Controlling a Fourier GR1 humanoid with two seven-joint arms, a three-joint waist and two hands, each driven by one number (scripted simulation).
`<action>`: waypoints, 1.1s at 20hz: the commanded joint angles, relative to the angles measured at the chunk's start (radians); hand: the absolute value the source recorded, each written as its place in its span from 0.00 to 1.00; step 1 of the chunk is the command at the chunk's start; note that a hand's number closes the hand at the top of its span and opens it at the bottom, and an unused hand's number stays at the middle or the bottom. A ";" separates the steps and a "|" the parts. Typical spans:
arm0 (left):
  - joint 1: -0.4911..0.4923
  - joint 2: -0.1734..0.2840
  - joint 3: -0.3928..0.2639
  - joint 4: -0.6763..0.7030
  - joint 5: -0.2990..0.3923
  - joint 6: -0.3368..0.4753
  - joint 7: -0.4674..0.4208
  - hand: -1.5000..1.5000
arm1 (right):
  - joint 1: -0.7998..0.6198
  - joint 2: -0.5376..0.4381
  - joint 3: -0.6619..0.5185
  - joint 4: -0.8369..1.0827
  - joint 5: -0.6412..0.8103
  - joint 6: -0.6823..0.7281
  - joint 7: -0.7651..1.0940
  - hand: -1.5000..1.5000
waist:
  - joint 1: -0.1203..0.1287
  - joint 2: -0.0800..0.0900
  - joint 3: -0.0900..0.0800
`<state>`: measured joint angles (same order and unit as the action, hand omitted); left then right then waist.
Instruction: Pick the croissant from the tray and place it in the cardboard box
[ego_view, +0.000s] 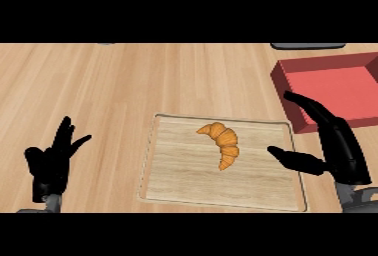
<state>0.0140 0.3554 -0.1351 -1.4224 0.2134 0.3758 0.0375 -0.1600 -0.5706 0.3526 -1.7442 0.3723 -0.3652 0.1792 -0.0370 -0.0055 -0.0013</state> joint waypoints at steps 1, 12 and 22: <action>-0.081 -0.020 0.007 0.047 0.000 -0.018 0.005 0.50 | 0.022 -0.083 0.024 -0.129 0.091 0.103 0.219 0.00 | 0.014 0.002 -0.001; -0.069 -0.056 0.013 0.072 -0.018 -0.043 -0.025 0.50 | -0.256 -0.017 0.095 -0.264 0.015 0.518 0.755 0.00 | 0.050 0.005 0.000; -0.058 -0.090 0.015 0.096 -0.045 -0.057 -0.066 0.50 | -0.343 0.146 0.177 -0.138 0.021 0.692 0.979 0.00 | 0.046 0.004 0.000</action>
<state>-0.0808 0.2856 -0.1106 -1.3072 0.1773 0.3155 -0.0102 -0.4684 -0.4570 0.5301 -1.9217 0.4261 0.2146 1.0274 0.0083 -0.0005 -0.0013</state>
